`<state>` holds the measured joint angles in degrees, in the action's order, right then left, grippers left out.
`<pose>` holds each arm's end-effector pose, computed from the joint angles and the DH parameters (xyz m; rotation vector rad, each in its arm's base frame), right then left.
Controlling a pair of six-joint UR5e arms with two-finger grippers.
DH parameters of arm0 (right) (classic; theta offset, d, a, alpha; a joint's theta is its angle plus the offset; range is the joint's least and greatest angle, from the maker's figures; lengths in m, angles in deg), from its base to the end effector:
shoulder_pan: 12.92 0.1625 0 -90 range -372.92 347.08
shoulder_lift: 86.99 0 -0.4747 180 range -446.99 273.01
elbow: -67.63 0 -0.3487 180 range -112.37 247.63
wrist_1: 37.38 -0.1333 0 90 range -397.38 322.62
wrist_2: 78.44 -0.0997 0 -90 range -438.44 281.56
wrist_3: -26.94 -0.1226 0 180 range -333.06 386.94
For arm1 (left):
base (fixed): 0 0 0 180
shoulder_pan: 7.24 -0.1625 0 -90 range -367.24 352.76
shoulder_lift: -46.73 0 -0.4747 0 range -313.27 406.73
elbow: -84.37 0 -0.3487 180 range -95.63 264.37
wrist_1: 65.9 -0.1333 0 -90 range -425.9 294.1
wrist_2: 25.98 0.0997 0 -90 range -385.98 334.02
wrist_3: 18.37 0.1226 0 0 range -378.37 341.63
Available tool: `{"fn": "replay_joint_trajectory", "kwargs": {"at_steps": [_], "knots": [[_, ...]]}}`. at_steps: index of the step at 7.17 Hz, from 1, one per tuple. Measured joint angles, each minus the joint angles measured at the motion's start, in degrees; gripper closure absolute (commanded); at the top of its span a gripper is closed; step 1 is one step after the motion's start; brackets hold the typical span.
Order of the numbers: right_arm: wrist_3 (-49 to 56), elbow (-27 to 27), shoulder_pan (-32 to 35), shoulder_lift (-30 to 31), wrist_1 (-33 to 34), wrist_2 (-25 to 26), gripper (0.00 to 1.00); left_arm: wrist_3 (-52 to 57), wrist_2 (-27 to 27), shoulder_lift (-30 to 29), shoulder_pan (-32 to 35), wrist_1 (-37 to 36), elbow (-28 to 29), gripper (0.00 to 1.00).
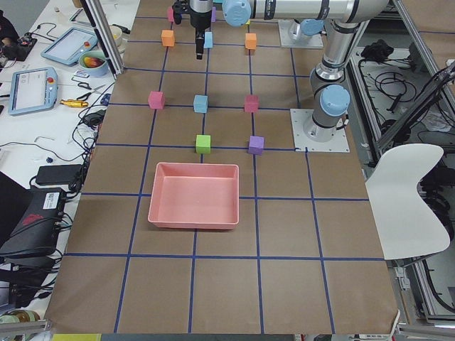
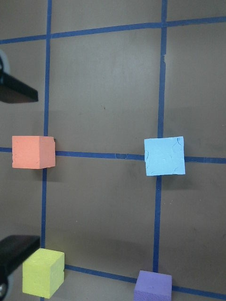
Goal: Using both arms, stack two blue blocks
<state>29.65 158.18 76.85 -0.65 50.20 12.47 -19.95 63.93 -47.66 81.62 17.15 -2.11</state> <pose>0.1295 -0.4635 0.4774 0.0690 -3.1227 -0.1815 -0.1236 -0.4997 0.5192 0.0743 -3.1343 0.1665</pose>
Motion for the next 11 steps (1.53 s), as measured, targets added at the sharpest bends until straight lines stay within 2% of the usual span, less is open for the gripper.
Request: {"fn": "replay_joint_trajectory", "kwargs": {"at_steps": [3,6,8,11], "knots": [[0.0,0.3,-0.4,-6.3,9.7,-0.1,0.0,0.0,0.0,0.0,0.0,0.0,0.0,0.0],[0.8,0.5,-0.4,-16.7,21.7,-0.2,0.0,0.0,0.0,0.0,0.0,0.0,-0.1,0.0],[0.7,1.1,-0.3,-20.6,24.7,-0.7,0.0,0.0,0.0,0.0,0.0,0.0,-0.1,0.0],[0.6,6.1,-0.3,-22.3,28.0,-0.8,0.0,0.0,0.0,0.0,0.0,0.0,-0.1,0.0]]}}
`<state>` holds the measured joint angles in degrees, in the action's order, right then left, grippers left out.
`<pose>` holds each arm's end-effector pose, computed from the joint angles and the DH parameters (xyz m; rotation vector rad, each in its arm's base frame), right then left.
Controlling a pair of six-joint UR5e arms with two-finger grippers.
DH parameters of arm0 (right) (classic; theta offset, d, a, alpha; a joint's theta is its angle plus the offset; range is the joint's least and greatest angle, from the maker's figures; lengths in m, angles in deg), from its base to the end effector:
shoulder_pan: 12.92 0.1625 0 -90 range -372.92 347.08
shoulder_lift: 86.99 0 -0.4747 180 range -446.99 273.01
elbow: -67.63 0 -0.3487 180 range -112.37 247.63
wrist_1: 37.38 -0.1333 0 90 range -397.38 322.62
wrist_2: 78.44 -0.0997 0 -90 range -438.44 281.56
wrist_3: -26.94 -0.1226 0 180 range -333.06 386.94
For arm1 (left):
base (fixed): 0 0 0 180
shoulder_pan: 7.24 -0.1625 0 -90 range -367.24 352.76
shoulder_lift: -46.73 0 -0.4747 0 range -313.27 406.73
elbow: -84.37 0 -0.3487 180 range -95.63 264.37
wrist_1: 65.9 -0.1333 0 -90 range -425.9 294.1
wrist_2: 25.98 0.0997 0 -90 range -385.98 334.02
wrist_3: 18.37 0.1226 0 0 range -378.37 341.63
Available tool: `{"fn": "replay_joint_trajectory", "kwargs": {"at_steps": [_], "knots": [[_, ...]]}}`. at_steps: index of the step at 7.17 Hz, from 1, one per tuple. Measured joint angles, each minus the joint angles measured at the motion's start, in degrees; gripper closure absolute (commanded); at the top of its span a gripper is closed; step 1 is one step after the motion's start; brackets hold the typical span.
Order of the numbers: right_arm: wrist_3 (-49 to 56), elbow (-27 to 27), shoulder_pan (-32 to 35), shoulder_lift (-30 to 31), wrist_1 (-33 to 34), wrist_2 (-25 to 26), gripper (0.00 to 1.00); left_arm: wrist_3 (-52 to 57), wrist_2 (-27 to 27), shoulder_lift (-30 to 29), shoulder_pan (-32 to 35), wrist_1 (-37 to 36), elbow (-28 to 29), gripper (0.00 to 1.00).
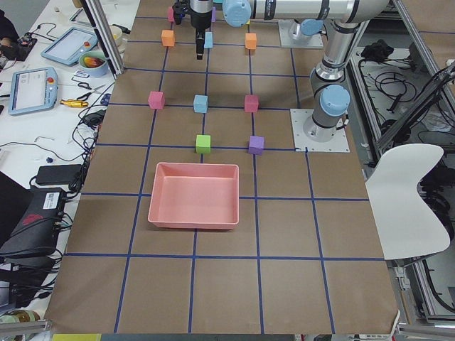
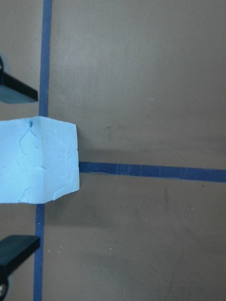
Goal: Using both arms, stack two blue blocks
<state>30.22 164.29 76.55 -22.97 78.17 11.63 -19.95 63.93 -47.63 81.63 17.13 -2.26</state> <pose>0.1277 -0.5866 0.2672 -0.0753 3.1318 0.1940 -0.1237 -0.4992 0.5183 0.0740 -3.1345 0.1638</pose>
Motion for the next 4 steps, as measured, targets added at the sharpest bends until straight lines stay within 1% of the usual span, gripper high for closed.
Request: {"fn": "replay_joint_trajectory", "kwargs": {"at_steps": [1,2,3,4], "knots": [[0.0,1.3,0.0,0.0,1.1,0.0,0.0,0.0,0.0,0.0,0.0,0.0,0.0,0.0],[-0.1,1.9,0.0,-0.1,1.5,-0.1,0.19,0.0,0.0,0.0,0.0,0.0,0.0,0.0],[-0.1,2.2,0.0,-0.1,1.7,-0.2,0.63,0.0,0.0,0.0,0.0,0.0,0.0,0.0],[-0.1,2.2,0.0,-0.2,1.9,-0.7,1.0,0.0,0.0,0.0,0.0,0.0,0.0,0.0]]}}
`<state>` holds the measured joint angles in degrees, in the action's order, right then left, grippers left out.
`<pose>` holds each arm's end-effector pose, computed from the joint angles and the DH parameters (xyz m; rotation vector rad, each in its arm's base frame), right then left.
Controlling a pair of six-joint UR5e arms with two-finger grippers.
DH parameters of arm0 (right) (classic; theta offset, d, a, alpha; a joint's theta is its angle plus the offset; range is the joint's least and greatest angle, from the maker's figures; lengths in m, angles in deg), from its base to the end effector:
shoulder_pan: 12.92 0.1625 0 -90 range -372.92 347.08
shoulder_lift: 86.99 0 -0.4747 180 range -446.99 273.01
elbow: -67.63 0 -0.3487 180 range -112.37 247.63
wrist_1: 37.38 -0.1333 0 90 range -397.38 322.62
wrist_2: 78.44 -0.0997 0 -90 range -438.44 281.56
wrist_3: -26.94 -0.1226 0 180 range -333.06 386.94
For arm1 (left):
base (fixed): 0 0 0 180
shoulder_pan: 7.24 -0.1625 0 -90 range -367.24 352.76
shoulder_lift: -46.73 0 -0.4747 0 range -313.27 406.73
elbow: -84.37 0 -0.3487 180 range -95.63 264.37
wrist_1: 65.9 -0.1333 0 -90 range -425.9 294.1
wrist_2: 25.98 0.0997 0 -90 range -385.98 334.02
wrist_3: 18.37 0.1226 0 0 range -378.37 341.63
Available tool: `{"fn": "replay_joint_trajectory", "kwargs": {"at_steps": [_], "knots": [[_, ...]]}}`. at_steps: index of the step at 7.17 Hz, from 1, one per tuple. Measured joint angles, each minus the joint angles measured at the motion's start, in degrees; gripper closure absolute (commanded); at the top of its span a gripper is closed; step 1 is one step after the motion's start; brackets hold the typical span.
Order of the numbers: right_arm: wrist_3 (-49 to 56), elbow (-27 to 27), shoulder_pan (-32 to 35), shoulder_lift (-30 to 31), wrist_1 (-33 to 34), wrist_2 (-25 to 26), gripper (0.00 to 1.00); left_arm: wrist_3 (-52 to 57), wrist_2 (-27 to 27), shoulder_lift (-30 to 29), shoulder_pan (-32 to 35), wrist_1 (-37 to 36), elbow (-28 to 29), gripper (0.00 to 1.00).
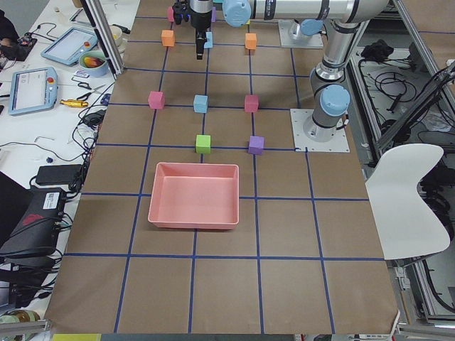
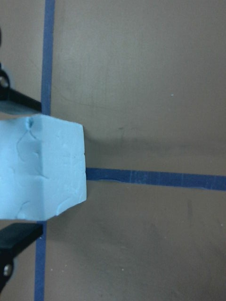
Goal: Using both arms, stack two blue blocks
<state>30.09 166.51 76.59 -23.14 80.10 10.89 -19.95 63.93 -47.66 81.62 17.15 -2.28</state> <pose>0.1298 -0.5786 0.2538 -0.0712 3.1182 0.2051 -0.1236 -0.4993 0.5178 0.0743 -3.1346 0.1618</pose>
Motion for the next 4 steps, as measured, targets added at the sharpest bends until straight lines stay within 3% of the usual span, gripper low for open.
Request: {"fn": "replay_joint_trajectory", "kwargs": {"at_steps": [4], "knots": [[-1.5,-2.2,0.7,0.6,-0.3,-1.3,1.0,0.0,0.1,-1.6,0.0,-0.2,-1.3,0.0]]}}
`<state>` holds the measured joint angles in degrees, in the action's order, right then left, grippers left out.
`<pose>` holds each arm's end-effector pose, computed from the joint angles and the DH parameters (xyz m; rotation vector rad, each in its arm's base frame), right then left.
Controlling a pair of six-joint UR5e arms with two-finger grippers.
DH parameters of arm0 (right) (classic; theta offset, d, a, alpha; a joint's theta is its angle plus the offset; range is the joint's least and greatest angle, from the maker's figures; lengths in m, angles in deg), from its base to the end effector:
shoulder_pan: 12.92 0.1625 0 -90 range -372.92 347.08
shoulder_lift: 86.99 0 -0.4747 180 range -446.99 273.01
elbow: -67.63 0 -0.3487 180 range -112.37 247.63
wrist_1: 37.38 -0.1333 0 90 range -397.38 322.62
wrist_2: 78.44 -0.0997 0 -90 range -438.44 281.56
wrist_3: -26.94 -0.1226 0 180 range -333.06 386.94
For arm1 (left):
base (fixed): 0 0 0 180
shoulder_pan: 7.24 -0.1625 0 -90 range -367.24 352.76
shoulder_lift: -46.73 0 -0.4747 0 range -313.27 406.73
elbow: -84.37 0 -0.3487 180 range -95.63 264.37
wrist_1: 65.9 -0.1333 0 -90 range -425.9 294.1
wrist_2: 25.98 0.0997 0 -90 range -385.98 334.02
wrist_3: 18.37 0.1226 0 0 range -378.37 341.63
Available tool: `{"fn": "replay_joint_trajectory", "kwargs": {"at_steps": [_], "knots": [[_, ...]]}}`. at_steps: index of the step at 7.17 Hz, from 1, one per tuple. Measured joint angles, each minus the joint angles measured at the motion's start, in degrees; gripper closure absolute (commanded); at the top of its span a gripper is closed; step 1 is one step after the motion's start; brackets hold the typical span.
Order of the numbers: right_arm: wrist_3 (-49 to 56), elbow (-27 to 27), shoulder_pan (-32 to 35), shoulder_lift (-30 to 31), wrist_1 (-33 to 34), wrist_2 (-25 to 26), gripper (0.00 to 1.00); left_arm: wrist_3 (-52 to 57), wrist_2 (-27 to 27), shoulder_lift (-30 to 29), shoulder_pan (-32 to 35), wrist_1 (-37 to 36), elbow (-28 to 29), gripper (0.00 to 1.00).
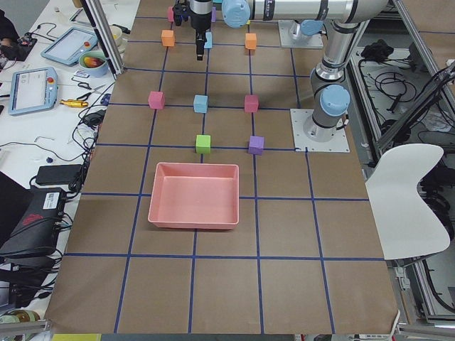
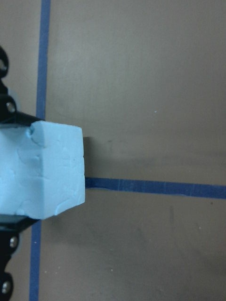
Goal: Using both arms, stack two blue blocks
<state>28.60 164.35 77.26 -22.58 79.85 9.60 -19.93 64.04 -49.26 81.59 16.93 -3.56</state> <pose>0.1393 -0.5878 0.2734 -0.0475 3.1029 0.1370 -0.1229 -0.5065 0.4940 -0.0748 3.1393 -0.0891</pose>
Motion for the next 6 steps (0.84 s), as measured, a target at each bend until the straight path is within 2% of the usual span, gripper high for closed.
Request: {"fn": "replay_joint_trajectory", "kwargs": {"at_steps": [2,5,6], "knots": [[-8.1,-4.2,3.8,-0.4,-1.1,-1.9,1.0,2.9,0.4,-3.0,-0.2,-5.3,-4.6,0.0],[-24.4,-9.7,12.4,-4.0,-1.1,-2.2,1.0,6.3,0.6,-9.2,-0.3,-20.0,-12.7,0.0],[-28.9,-10.6,14.7,-5.5,-0.9,-2.0,1.0,6.7,0.5,-10.7,-0.4,-22.4,-13.7,0.0]]}}
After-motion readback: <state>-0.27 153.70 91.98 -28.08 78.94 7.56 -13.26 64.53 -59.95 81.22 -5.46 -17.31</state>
